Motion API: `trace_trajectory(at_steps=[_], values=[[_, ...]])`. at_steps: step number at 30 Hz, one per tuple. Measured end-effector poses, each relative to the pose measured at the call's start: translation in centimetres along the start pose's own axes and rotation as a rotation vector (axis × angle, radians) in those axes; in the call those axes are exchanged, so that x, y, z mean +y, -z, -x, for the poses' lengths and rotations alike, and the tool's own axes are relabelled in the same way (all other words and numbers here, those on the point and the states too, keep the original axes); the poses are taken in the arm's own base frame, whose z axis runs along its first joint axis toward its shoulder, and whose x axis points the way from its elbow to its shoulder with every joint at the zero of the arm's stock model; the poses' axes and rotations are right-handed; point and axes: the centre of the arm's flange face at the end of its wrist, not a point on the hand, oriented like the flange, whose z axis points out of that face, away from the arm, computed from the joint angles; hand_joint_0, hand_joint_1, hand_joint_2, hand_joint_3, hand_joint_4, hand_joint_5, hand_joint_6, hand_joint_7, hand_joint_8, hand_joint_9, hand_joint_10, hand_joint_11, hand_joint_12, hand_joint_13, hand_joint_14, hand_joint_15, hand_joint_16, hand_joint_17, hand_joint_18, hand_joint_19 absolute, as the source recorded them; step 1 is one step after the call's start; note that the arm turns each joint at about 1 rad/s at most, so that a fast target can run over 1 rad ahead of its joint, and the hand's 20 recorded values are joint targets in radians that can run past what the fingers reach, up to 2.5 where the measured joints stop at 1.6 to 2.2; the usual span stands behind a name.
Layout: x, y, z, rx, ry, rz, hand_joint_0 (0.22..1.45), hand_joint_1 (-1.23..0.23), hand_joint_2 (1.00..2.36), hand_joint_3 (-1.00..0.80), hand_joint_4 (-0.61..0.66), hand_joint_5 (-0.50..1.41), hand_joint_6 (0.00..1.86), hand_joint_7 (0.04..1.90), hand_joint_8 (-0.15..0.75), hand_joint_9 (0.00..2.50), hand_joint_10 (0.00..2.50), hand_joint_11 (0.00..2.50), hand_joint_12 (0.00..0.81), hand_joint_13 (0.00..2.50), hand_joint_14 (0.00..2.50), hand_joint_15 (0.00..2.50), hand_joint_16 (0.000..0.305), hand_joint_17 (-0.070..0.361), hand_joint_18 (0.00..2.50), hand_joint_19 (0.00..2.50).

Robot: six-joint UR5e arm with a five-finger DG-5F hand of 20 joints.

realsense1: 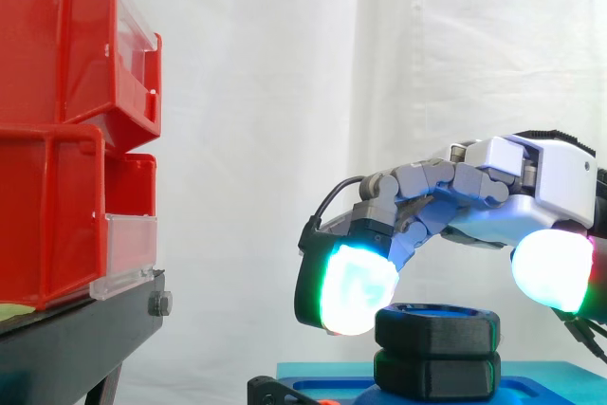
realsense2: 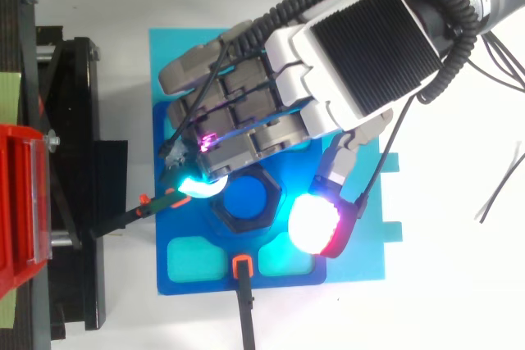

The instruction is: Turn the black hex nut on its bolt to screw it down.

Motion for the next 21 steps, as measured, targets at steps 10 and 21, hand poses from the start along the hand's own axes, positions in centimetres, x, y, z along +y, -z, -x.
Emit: trace_trajectory(at_steps=[10,21], values=[[-0.9,0.6,0.7,-0.030,-0.010,0.016,0.41,-0.30,1.00,-0.50,0.19,-0.12,0.53,1.15,0.262,0.80,0.01,0.31,0.297,0.75,0.01,0.32,0.044,0.099,0.52,0.32],[-0.7,-1.2,1.8,-0.097,-0.048,0.037,0.42,-0.30,1.00,-0.50,0.20,-0.11,0.50,1.18,0.254,0.80,0.01,0.31,0.301,0.73,0.01,0.31,0.043,0.097,0.51,0.32]])
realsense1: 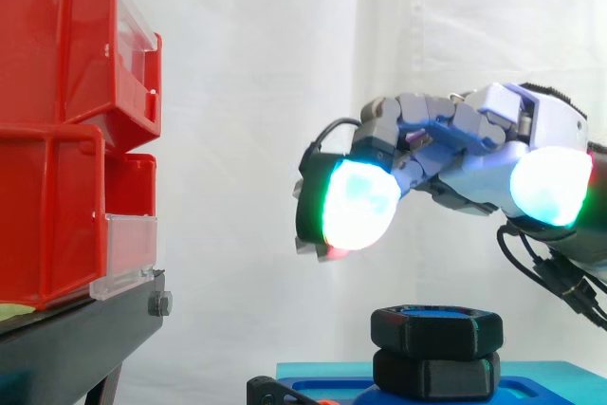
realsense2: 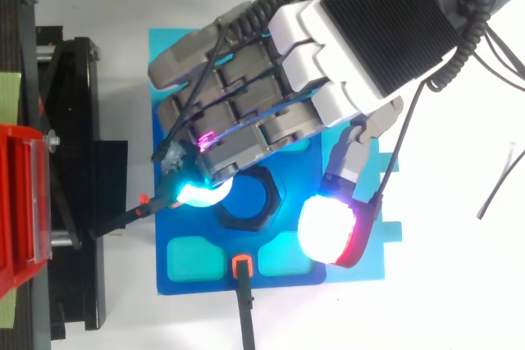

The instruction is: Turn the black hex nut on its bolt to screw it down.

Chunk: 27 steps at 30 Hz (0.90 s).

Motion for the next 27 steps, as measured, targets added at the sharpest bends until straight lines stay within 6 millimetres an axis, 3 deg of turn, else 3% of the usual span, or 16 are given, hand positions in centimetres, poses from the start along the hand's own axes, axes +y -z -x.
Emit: trace_trajectory(at_steps=[5,15,22,27], values=[[0.4,-1.9,0.8,-0.008,-0.015,0.000,0.42,-0.30,1.00,-0.50,0.20,-0.11,0.50,1.16,0.254,0.80,0.01,0.32,0.301,0.73,0.01,0.31,0.043,0.097,0.50,0.32],[2.8,-4.4,-1.0,0.031,-0.024,-0.058,0.42,-0.30,1.00,-0.50,0.20,-0.12,0.50,1.11,0.257,0.80,0.01,0.31,0.298,0.72,0.01,0.31,0.043,0.096,0.50,0.32],[4.5,-4.6,-3.2,0.042,-0.017,-0.075,0.43,-0.30,1.00,-0.50,0.20,-0.12,0.50,1.12,0.253,0.79,0.01,0.30,0.298,0.71,0.01,0.31,0.042,0.095,0.50,0.32],[4.8,-4.6,-3.7,0.041,-0.016,-0.076,0.43,-0.30,1.00,-0.50,0.20,-0.12,0.50,1.13,0.253,0.79,0.01,0.31,0.297,0.71,0.01,0.31,0.042,0.095,0.50,0.33]])
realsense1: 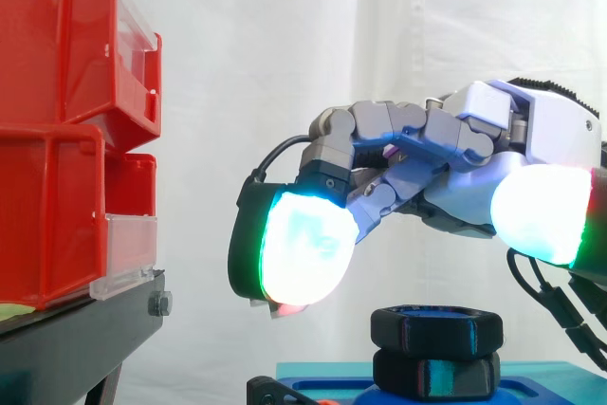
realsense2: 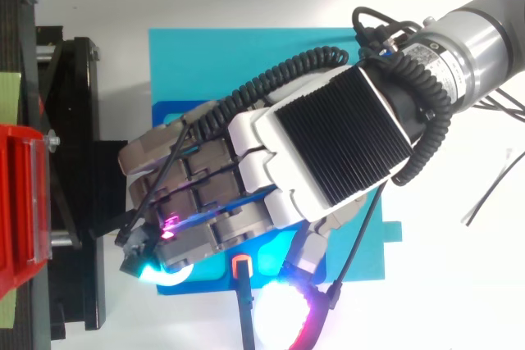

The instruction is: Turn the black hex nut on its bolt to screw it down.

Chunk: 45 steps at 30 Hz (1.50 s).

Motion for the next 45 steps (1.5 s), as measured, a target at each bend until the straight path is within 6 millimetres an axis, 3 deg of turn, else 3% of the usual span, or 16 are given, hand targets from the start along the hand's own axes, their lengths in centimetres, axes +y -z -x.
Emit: trace_trajectory(at_steps=[12,23,45], values=[[-0.2,0.9,-0.3,0.039,0.035,0.014,0.43,-0.31,1.00,-0.50,0.17,-0.10,0.51,1.24,0.257,0.80,0.01,0.32,0.296,0.71,0.01,0.31,0.042,0.094,0.50,0.32],[-0.8,1.6,-0.1,0.049,0.040,0.013,0.44,-0.32,1.00,-0.50,0.16,-0.12,0.59,1.13,0.254,0.80,0.01,0.32,0.292,0.72,0.01,0.31,0.041,0.092,0.50,0.32],[-3.1,4.3,0.9,0.066,0.054,0.034,0.43,-0.27,1.00,-0.50,0.17,-0.13,0.60,1.09,0.258,0.80,0.01,0.30,0.292,0.72,0.01,0.31,0.042,0.094,0.50,0.34]])
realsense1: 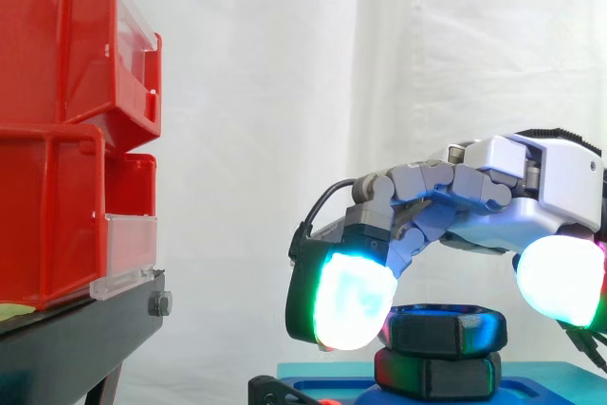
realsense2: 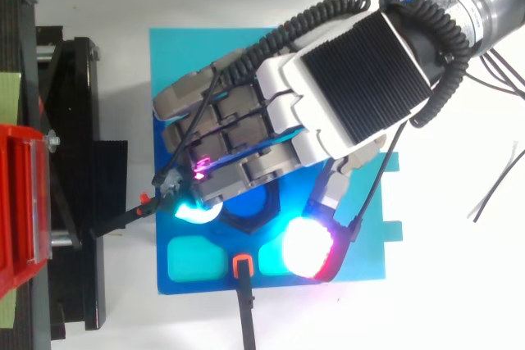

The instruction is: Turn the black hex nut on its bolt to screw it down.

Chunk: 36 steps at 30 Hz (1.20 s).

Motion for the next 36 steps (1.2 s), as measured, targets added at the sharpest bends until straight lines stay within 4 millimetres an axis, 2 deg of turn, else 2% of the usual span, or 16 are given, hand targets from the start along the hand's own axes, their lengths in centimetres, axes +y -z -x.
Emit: trace_trajectory(at_steps=[11,21,24,30,36], values=[[-1.6,2.0,0.5,0.008,0.011,0.007,0.43,-0.27,1.00,-0.50,0.18,-0.12,0.59,1.10,0.257,0.80,0.01,0.32,0.294,0.72,0.01,0.31,0.042,0.094,0.50,0.33],[-2.6,3.1,1.1,0.000,0.015,0.010,0.43,-0.27,1.00,-0.50,0.18,-0.11,0.50,1.22,0.257,0.80,0.01,0.32,0.294,0.72,0.01,0.32,0.042,0.094,0.50,0.32],[-2.6,2.7,1.4,-0.019,0.011,0.017,0.43,-0.27,1.00,-0.50,0.18,-0.11,0.50,1.20,0.255,0.79,0.01,0.32,0.294,0.72,0.01,0.32,0.042,0.094,0.50,0.33],[-2.2,0.3,2.8,-0.076,-0.010,0.044,0.43,-0.27,1.00,-0.50,0.18,-0.11,0.50,1.17,0.257,0.79,0.01,0.32,0.296,0.72,0.01,0.31,0.042,0.095,0.50,0.33],[-1.2,-1.5,3.0,-0.097,-0.023,0.047,0.43,-0.28,1.00,-0.50,0.19,-0.11,0.50,1.16,0.254,0.79,0.01,0.31,0.295,0.72,0.01,0.31,0.042,0.094,0.50,0.33]])
